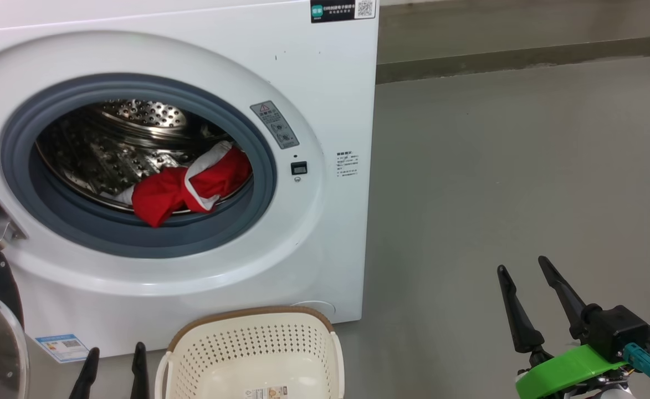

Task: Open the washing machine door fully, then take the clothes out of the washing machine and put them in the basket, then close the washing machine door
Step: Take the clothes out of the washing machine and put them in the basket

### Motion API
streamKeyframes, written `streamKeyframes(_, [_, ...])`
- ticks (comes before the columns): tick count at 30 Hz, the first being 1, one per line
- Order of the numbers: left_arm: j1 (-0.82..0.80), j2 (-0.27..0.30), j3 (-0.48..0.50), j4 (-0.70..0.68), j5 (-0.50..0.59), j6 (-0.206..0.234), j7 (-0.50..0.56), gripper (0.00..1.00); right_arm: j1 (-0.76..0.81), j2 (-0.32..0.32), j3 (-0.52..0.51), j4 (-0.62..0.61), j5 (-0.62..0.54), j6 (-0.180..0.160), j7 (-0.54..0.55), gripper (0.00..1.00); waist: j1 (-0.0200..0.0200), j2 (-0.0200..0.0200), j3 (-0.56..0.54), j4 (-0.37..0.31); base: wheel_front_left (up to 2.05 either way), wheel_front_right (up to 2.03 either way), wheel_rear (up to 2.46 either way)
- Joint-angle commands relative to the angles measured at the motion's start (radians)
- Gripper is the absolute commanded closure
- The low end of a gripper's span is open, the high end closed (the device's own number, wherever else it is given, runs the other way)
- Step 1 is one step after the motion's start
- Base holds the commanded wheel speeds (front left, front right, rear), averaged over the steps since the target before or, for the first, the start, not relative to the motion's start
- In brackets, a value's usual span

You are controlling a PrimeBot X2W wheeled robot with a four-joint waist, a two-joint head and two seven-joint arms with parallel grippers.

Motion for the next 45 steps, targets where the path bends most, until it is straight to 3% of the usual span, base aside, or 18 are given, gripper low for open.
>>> streamKeyframes(1, [-0.023, 0.017, 0.03, -0.033, -0.003, 0.011, 0.0, 0.0, -0.017, -0.009, 0.027, -0.024, 0.001, 0.007, -0.006, 0.0, 0.0, -0.0001, 0.004, -0.001, 0.0, 0.0, 0.0])
streamKeyframes(15, [-0.074, 0.016, 0.03, -0.023, 0.004, 0.053, 0.005, 0.0, -0.035, -0.01, 0.029, -0.031, -0.004, 0.007, -0.006, 0.0, 0.0, -0.0001, 0.051, 0.001, 0.0, 0.0, 0.0])
streamKeyframes(27, [-0.271, 0.006, -0.007, 0.029, 0.023, 0.083, 0.023, 0.0, -0.098, -0.017, 0.04, -0.042, -0.011, 0.007, -0.006, 0.0, 0.0, -0.0001, 0.179, 0.045, 0.0, 0.0, 0.0])
streamKeyframes(32, [-0.401, 0.002, -0.015, 0.083, -0.001, 0.064, 0.025, 0.0, -0.13, -0.026, 0.037, -0.054, -0.013, 0.007, -0.006, 0.0, 0.0, -0.0001, 0.235, 0.059, 0.0, 0.0, 0.0])
streamKeyframes(45, [-0.753, 0.027, -0.001, 0.39, -0.028, 0.01, -0.008, 0.0, -0.201, -0.043, 0.048, -0.079, -0.011, 0.007, -0.006, 0.0, 0.0, -0.0001, 0.395, 0.044, 0.0, 0.0, 0.0])
